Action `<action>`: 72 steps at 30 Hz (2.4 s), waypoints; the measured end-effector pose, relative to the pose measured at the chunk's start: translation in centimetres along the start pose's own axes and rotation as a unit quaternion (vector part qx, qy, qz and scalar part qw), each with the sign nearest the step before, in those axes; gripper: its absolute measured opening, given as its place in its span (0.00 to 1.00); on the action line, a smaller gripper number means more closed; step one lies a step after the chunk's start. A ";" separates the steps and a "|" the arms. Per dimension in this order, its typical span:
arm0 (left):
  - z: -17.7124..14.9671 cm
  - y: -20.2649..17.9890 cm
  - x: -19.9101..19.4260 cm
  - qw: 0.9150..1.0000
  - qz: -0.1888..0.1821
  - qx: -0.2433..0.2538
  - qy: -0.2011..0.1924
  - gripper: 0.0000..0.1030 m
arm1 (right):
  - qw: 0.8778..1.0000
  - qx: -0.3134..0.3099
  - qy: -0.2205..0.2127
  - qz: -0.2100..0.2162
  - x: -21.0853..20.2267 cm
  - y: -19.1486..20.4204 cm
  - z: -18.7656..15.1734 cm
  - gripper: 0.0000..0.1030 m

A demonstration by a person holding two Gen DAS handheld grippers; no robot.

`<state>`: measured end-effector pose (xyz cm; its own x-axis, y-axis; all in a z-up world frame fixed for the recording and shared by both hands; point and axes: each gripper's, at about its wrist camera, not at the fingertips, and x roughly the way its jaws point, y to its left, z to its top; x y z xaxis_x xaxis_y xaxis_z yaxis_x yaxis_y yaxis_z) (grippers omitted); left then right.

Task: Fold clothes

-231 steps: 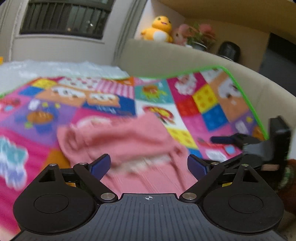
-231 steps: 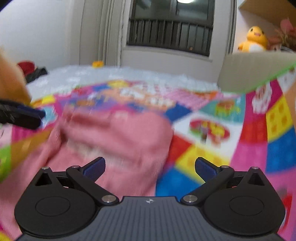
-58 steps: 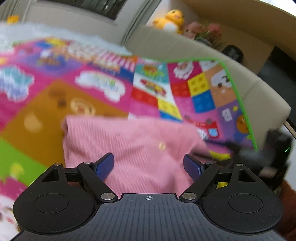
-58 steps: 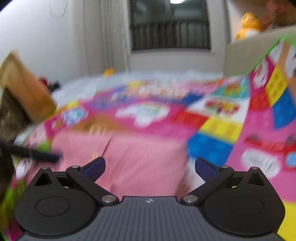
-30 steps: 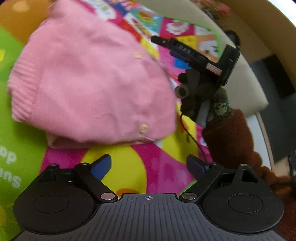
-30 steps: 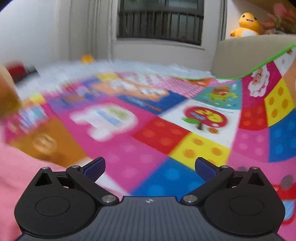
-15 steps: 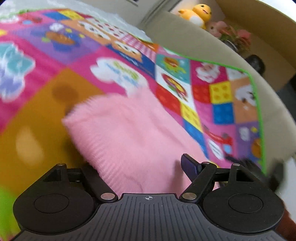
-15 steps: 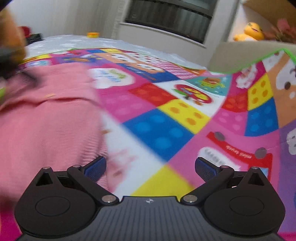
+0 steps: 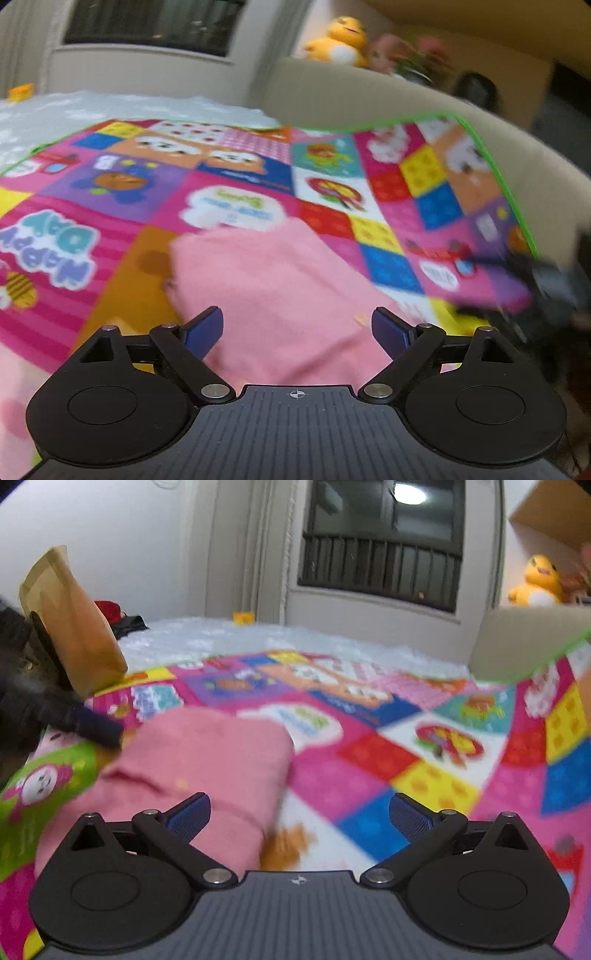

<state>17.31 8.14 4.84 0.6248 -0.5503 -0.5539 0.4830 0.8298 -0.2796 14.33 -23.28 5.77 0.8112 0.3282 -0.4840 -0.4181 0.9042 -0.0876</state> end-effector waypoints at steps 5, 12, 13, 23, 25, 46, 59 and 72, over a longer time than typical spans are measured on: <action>-2.4 -1.7 3.3 0.990 0.101 0.086 0.057 0.87 | 0.994 -0.093 0.060 -0.017 5.9 3.7 -1.5 1.00; -2.1 1.0 0.7 0.996 0.062 0.045 0.044 0.87 | 0.997 -0.044 0.069 -0.011 4.8 1.5 -2.3 1.00; -1.6 1.3 -0.1 0.998 0.039 0.035 0.032 0.88 | 0.997 -0.040 0.064 -0.004 4.3 1.1 -1.8 1.00; 2.8 5.5 3.6 0.995 0.044 -0.087 0.004 0.76 | 0.975 0.186 0.059 0.105 11.2 -3.3 4.1 0.82; 2.2 7.0 4.8 0.990 0.040 -0.131 0.022 0.72 | 0.973 0.193 0.080 0.096 14.1 -3.2 3.5 0.82; 4.0 3.9 5.9 0.998 -0.038 -0.044 -0.015 0.81 | 0.995 0.092 0.023 0.035 8.9 -5.2 2.8 0.78; -3.6 -0.9 2.3 0.996 0.039 0.051 0.056 0.91 | 0.998 -0.006 0.057 0.007 3.3 -0.2 -3.2 0.89; -4.0 -3.0 -1.6 0.993 0.051 0.102 0.030 0.94 | 0.976 -0.202 0.072 0.046 2.2 6.8 -4.1 0.53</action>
<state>12.41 6.89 3.44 0.6414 -0.4535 -0.6189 0.5374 0.8412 -0.0594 11.64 -17.53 0.51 0.7089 0.3344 -0.6210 -0.6370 0.6815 -0.3602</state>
